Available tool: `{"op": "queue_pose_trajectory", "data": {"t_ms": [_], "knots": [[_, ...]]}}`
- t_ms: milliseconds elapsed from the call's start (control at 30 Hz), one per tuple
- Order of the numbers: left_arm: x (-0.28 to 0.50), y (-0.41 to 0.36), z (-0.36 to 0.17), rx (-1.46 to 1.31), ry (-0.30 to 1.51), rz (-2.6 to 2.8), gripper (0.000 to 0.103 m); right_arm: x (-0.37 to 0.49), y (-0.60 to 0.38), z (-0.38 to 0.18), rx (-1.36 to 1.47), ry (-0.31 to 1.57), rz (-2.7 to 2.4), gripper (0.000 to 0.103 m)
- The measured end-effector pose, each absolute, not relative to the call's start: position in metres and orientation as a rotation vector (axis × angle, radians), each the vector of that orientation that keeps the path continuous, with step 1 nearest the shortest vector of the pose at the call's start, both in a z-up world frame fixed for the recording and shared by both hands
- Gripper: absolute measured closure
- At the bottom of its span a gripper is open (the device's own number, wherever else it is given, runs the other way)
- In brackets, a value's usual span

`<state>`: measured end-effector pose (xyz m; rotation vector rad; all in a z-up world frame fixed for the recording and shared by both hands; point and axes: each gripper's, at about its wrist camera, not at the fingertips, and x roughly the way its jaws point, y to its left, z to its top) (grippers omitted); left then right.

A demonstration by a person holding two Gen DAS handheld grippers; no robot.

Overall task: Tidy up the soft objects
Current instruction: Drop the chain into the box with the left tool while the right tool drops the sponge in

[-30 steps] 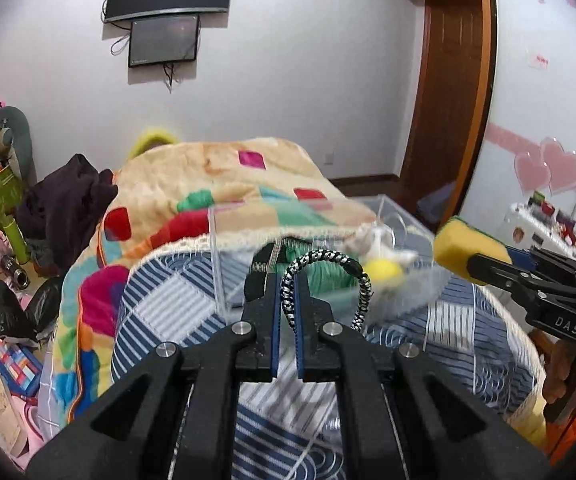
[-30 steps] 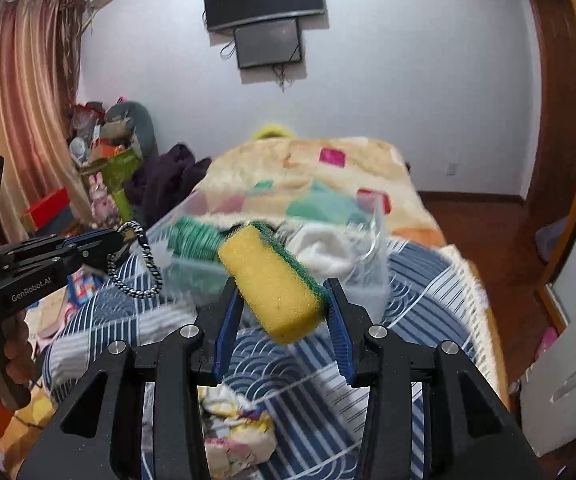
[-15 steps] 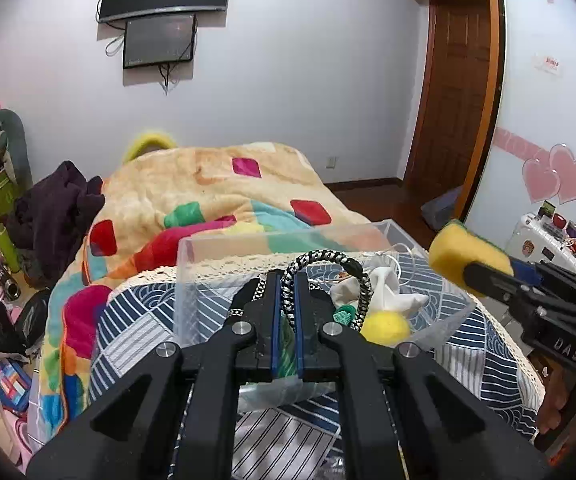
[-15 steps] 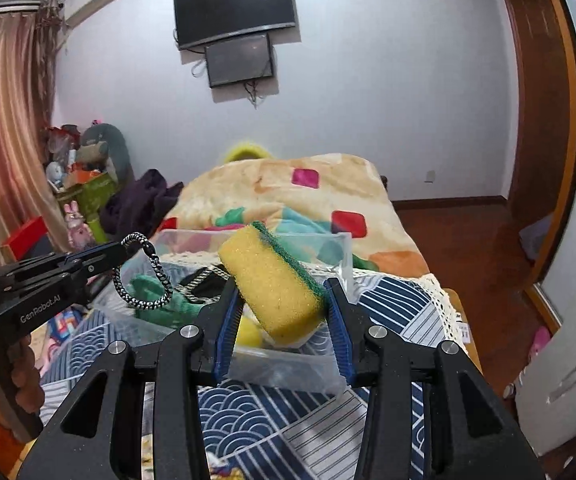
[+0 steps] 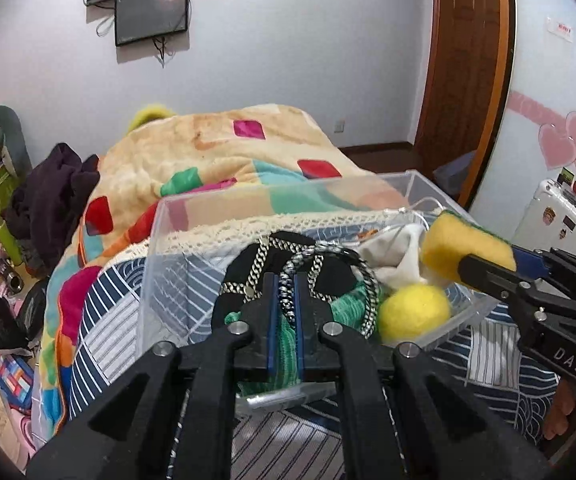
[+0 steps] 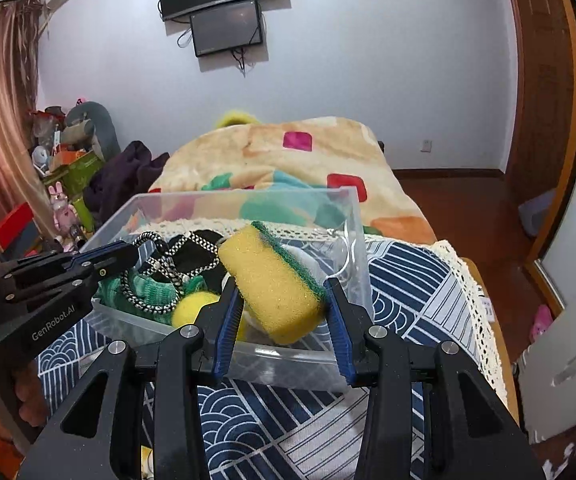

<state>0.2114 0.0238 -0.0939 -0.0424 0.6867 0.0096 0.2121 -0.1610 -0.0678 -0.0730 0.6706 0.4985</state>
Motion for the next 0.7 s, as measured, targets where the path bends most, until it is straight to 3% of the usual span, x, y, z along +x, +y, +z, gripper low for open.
{"op": "queue_pose_trajectory", "data": {"t_ms": [167,267,400,600,700], "knots": [[0.205,0.025,-0.095,-0.049,0.697,-0.014,0.089,0.211,-0.159,-0.069,-0.086,0.68,0.504,0.063],[0.199,0.023,-0.093,-0.053,0.695,-0.027,0.078,0.212,-0.158,-0.067,-0.098,0.683,0.502,0.063],[0.185,0.019,-0.088,-0.053,0.676,-0.045,0.055,0.211,-0.161,-0.066,-0.095,0.683,0.514,0.057],[0.156,0.016,-0.075,-0.027,0.626,-0.041,0.038,0.199,-0.165,-0.06,-0.13,0.658,0.5,0.055],[0.144,0.02,-0.07,-0.052,0.611,-0.046,0.035,0.19,-0.166,-0.054,-0.149,0.628,0.494,0.043]]}}
